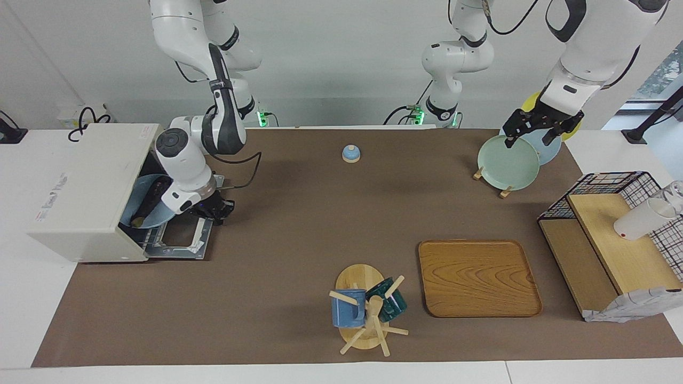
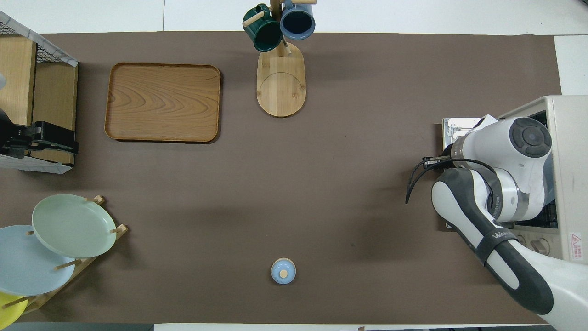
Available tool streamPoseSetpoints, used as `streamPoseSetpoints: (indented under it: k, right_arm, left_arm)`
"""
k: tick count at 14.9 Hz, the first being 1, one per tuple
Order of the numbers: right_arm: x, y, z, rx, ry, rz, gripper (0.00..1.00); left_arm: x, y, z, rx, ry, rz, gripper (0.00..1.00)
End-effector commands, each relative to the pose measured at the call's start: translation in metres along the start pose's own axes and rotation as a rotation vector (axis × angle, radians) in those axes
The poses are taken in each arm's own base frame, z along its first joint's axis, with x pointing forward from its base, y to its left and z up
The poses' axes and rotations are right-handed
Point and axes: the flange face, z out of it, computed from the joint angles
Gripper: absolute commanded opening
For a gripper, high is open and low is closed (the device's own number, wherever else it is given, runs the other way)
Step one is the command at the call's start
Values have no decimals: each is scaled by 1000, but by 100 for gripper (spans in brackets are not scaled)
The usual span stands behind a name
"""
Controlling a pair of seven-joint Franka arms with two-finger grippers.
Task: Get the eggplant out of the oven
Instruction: 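Grasp the light blue plate inside the oven with the right gripper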
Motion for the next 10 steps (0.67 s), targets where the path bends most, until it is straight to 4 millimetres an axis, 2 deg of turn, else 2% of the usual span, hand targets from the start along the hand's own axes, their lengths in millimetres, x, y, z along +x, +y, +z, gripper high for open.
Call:
streamPoseSetpoints:
  k: [1,3,4,5,8,10]
  right_arm:
    - [9,-32,-30,16,-40,69,0]
    - [16,-40,-61,13,-79,90,0]
    - [19,-37,-72,6,-83,91,14]
    - [19,-29,-81,1,-74,102,18]
    - [16,5,-85,-31,-87,139,24]
    - [13,16,-85,-45,-113,141,35]
  left_arm:
    - [-6,-5,-1,14,-5,-3,100]
    - [-6,-3,-1,14,-5,0,100]
    - [-6,-4,-1,14,-4,-4,100]
    - [-5,-2,-1,14,-2,-1,100]
    - [-7,-5,-1,14,-10,-6,100]
    - [-7,-6,0,14,-13,-8,100]
